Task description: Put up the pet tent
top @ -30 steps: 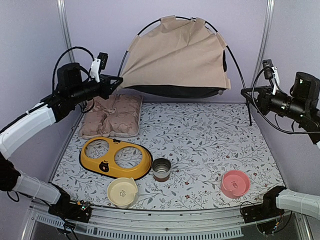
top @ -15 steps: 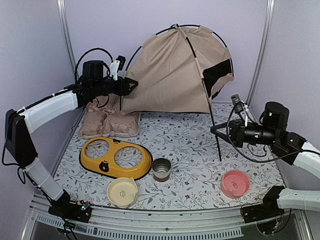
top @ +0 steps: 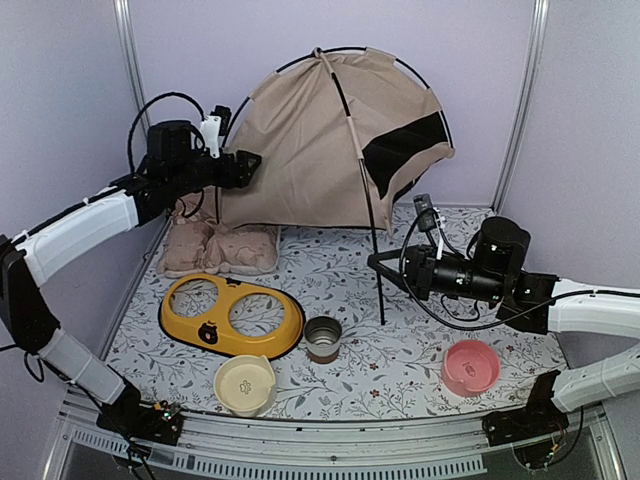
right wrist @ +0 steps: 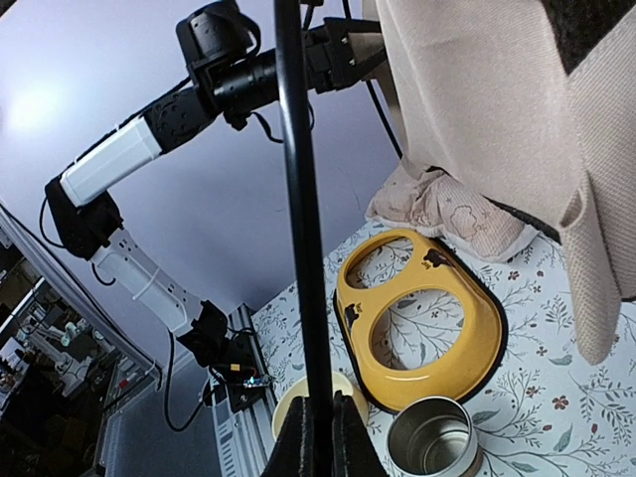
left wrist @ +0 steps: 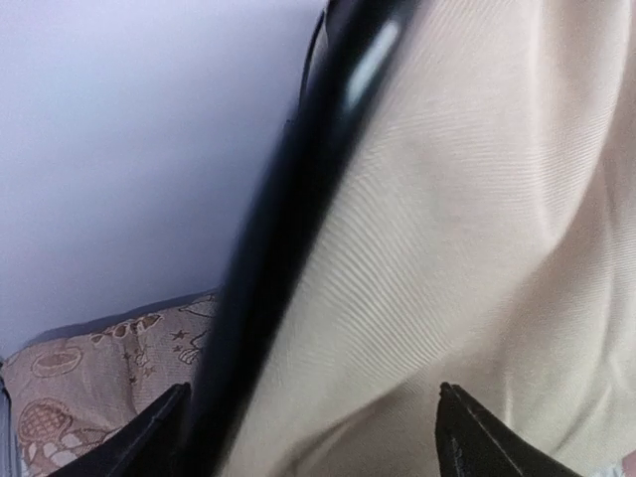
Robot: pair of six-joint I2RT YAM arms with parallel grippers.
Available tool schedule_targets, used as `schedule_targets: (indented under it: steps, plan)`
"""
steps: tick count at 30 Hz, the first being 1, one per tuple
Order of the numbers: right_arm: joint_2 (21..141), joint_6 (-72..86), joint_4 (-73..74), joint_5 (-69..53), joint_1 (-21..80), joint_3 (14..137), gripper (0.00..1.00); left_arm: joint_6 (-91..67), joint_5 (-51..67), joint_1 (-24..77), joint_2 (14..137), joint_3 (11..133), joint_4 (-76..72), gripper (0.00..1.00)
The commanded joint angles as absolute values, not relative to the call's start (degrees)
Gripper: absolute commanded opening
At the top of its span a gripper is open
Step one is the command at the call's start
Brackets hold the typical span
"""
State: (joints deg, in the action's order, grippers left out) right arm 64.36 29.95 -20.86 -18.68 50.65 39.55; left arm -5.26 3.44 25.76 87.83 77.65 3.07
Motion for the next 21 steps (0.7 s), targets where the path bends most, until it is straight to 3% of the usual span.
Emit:
schedule_targets:
  steps: [1, 6, 11, 15, 21]
  plan:
    - [64.31, 32.50, -27.33, -11.46, 50.70, 40.00, 0.00, -4.11, -6.18, 27.50, 78.05, 74.54, -2.18, 0.86]
    - [65.12, 32.41, -30.04, -10.47, 50.70, 40.68, 0.00, -3.26, -10.86, 27.51, 71.63, 72.07, -3.80, 0.89]
    - [65.42, 32.65, -33.55, -11.09, 50.77, 41.43, 0.00, -3.34, -6.84, 28.00, 66.01, 70.97, -3.69, 0.88]
    - [67.40, 32.15, -34.10, -13.15, 51.01, 43.51, 0.00, -4.39, -0.77, 32.34, 62.32, 66.47, -4.61, 0.79]
    - [71.65, 31.64, -33.65, -17.89, 51.33, 47.83, 0.00, -3.75, -5.11, 46.19, 60.99, 56.34, -9.38, 0.69]
